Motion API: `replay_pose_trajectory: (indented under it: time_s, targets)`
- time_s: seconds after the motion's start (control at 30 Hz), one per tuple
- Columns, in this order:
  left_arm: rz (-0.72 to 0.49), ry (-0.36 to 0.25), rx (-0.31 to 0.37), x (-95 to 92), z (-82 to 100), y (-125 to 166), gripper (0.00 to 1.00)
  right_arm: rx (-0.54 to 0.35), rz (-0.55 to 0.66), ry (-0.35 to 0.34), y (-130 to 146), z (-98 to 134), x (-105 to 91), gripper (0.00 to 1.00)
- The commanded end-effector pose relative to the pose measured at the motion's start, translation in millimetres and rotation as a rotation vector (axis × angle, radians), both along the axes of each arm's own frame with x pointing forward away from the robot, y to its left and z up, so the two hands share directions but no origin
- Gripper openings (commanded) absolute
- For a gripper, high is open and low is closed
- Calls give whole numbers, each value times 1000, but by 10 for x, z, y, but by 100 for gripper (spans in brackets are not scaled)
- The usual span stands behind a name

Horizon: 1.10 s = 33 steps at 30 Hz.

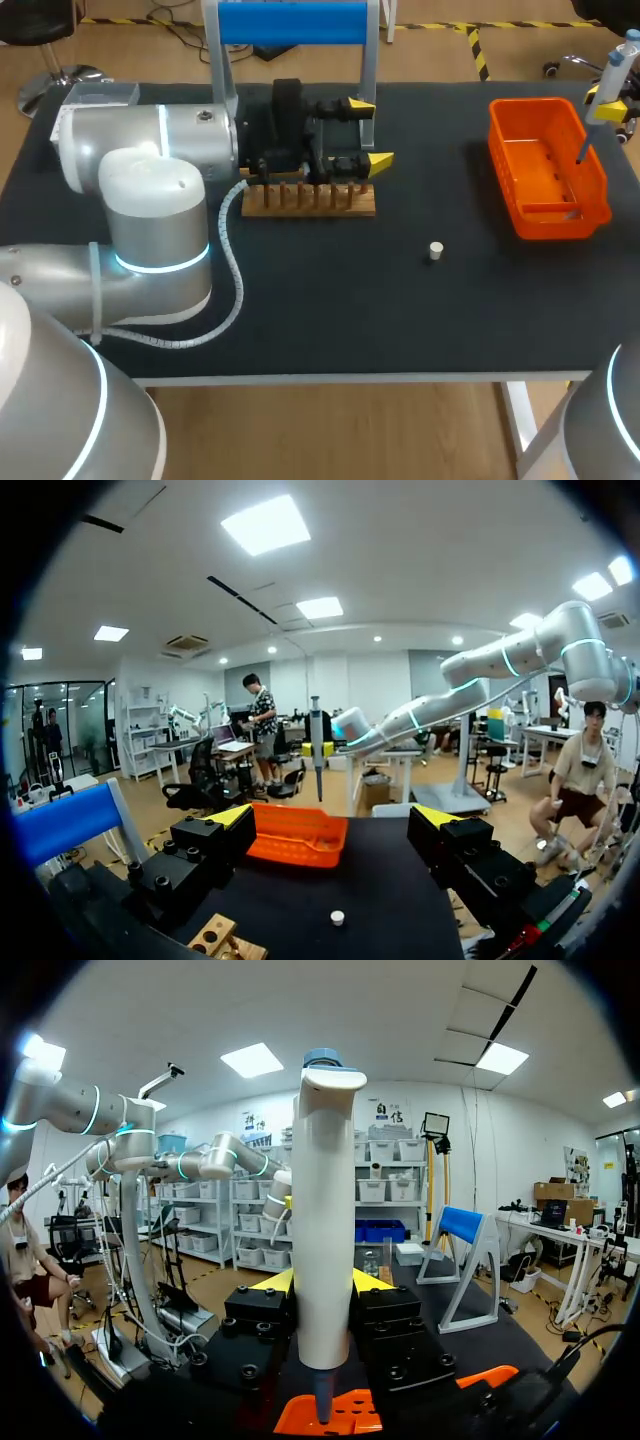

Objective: Invert the test tube, pick up the pipette, mount the tip to pipette, aspirate from beaker and dispense into the tube, eject the tip, return the pipette, and cap with the stopper.

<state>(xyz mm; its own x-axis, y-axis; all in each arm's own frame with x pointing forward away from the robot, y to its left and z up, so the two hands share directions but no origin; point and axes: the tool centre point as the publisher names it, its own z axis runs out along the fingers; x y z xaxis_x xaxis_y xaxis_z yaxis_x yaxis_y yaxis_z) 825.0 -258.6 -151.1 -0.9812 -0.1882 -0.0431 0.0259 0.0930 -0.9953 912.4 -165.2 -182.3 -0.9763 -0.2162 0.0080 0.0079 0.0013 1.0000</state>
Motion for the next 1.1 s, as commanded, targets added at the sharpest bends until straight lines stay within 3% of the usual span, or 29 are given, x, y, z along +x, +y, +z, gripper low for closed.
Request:
replay_pose_trajectory:
  time_s: [0.03,1.07,1.1]
  targets:
    - [3,-9,-51,-24,-15,31,100,-3,5,0,-14,6,15,0]
    - [11,-2,-41,-59,31,26,100,-3,5,0,-14,6,15,0]
    - [11,-2,-41,-59,31,26,100,-2,11,-3,35,24,-60,0]
